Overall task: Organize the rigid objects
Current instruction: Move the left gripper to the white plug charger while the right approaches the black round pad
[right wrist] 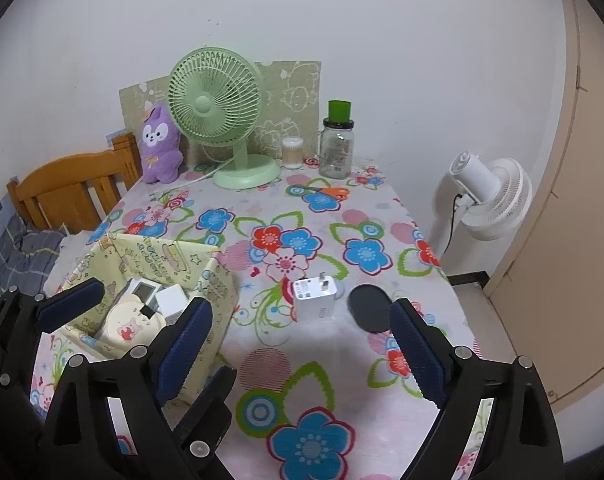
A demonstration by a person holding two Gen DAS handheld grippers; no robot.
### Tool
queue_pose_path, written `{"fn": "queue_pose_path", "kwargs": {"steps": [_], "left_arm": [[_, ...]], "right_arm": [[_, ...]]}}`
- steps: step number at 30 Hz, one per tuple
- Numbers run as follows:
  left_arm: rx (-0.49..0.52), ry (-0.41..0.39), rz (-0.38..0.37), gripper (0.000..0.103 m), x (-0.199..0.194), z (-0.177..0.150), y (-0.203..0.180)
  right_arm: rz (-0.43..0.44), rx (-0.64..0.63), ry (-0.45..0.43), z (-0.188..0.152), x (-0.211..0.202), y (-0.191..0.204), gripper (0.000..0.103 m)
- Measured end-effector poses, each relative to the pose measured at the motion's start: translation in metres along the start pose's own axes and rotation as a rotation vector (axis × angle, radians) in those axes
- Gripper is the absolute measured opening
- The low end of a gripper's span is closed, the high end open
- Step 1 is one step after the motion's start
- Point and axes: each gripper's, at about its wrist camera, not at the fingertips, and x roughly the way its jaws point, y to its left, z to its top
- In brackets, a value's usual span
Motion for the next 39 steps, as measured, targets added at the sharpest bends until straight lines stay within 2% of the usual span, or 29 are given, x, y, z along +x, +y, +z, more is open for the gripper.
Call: {"fn": "queue_pose_path", "kwargs": {"steps": [14,39], "left_arm": [[0.027,-0.011,-0.037,0.103,0.01,0.008,-0.028],[0.018,0.051,-0.074,0.103,0.069,0.008,-0.062]], "right_arm": [[-0.032,0.01,-0.021,-0.001,-0.001,-0.029,0.097],[-0.036,-0.009,0.027,-0.01,0.052,-0.071,0.098]]}}
